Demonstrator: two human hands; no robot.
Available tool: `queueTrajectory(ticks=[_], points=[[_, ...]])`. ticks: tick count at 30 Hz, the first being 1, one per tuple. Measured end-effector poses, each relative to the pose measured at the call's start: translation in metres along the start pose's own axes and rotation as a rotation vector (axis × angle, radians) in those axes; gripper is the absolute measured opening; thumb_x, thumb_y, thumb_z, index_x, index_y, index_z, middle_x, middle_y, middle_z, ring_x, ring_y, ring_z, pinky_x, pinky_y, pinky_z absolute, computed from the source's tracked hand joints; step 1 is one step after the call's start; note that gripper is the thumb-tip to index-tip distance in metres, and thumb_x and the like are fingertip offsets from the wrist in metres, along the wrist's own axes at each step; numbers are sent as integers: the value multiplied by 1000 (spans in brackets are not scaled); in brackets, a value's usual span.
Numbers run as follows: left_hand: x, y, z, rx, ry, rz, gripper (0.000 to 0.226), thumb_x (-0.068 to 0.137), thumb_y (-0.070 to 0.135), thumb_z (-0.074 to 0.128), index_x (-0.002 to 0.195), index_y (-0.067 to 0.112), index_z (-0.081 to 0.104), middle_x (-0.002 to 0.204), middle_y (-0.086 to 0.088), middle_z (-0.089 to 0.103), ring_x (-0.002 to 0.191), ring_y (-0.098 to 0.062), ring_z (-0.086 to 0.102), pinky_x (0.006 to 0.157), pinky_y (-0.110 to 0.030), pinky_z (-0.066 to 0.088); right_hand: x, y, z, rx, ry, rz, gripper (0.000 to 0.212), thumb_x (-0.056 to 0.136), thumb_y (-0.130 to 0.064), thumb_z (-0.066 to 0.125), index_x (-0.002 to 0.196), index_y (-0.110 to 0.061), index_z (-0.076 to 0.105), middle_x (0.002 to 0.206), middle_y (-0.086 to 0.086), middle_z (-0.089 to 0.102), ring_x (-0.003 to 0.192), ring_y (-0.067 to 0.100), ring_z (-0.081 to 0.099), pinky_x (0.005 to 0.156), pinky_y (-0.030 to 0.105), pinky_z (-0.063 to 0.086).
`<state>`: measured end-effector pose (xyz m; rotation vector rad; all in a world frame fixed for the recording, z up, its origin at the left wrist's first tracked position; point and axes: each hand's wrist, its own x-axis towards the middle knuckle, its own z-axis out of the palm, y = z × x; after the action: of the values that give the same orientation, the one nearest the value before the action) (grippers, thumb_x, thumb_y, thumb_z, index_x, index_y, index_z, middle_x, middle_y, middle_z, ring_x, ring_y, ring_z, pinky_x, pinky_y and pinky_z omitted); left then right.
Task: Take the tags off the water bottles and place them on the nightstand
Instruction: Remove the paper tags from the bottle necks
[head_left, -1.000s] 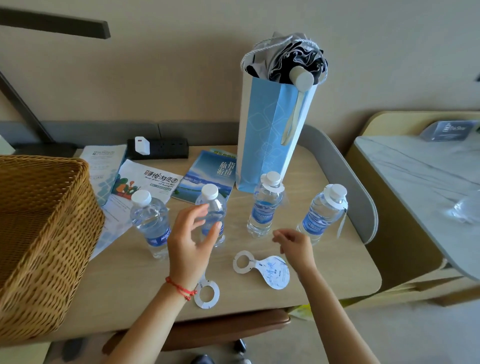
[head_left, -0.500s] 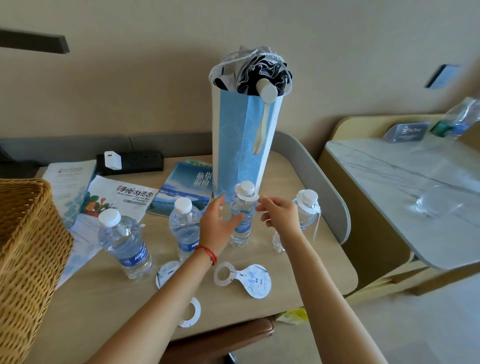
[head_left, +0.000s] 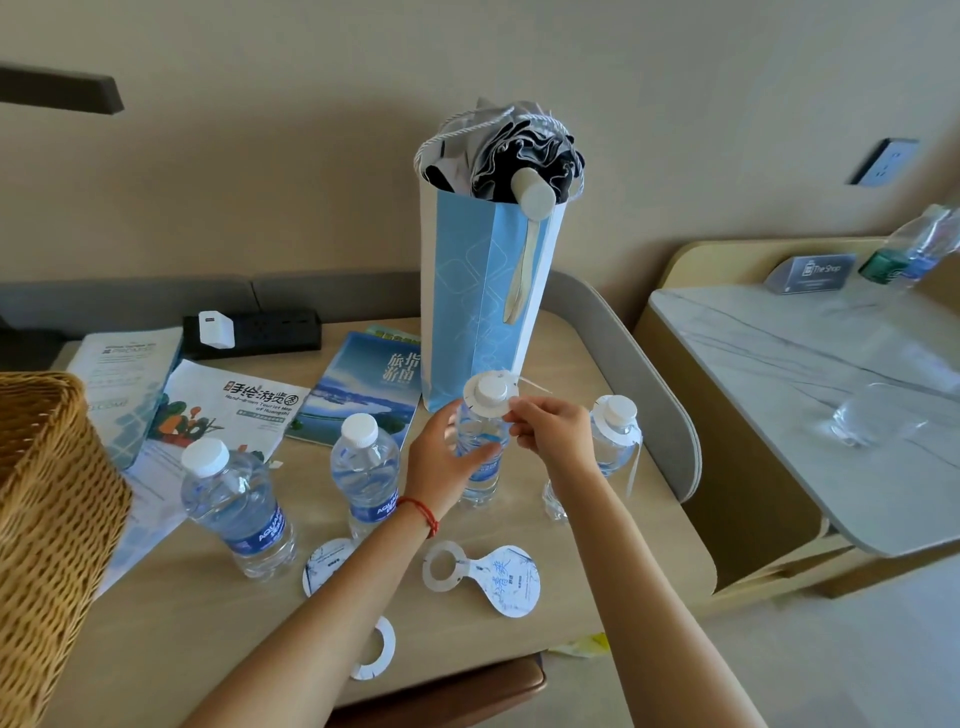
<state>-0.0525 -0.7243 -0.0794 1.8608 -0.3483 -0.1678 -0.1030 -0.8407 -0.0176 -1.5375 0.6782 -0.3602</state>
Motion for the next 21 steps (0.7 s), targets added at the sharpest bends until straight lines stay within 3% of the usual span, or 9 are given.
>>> queueTrajectory(ticks=[7, 12, 17, 21], points=[[1, 0, -1, -22, -21, 4, 63, 73, 31, 75, 127, 15, 48, 126, -7, 59, 115, -22, 56, 92, -41, 51, -2, -1, -1, 55, -32, -96, 17, 85, -13, 63, 69, -16, 69, 54, -5, 65, 47, 2, 55, 50, 14, 49], [0, -3, -1, -16, -8, 1, 66, 72, 30, 76, 129, 18, 45, 129, -7, 57, 116, -21, 55, 88, -28, 48, 1, -9, 2, 83, -51, -151, 16, 85, -13, 64, 70, -15, 70, 54, -6, 65, 47, 2, 55, 50, 15, 49], [1, -4, -1, -4, -12, 8, 68, 72, 29, 76, 130, 16, 45, 130, -8, 57, 117, -22, 55, 93, -36, 50, -4, -14, -5, 111, -33, -161, 20, 84, -12, 63, 66, -18, 70, 54, -5, 65, 49, 5, 55, 51, 17, 49], [0, -4, -1, -4, -7, 25, 65, 72, 28, 76, 128, 15, 47, 127, -8, 59, 115, -22, 56, 90, -33, 51, -22, 2, -24, 107, -64, -153, 23, 85, -5, 61, 64, -14, 68, 52, -5, 64, 46, 6, 54, 48, 16, 46]])
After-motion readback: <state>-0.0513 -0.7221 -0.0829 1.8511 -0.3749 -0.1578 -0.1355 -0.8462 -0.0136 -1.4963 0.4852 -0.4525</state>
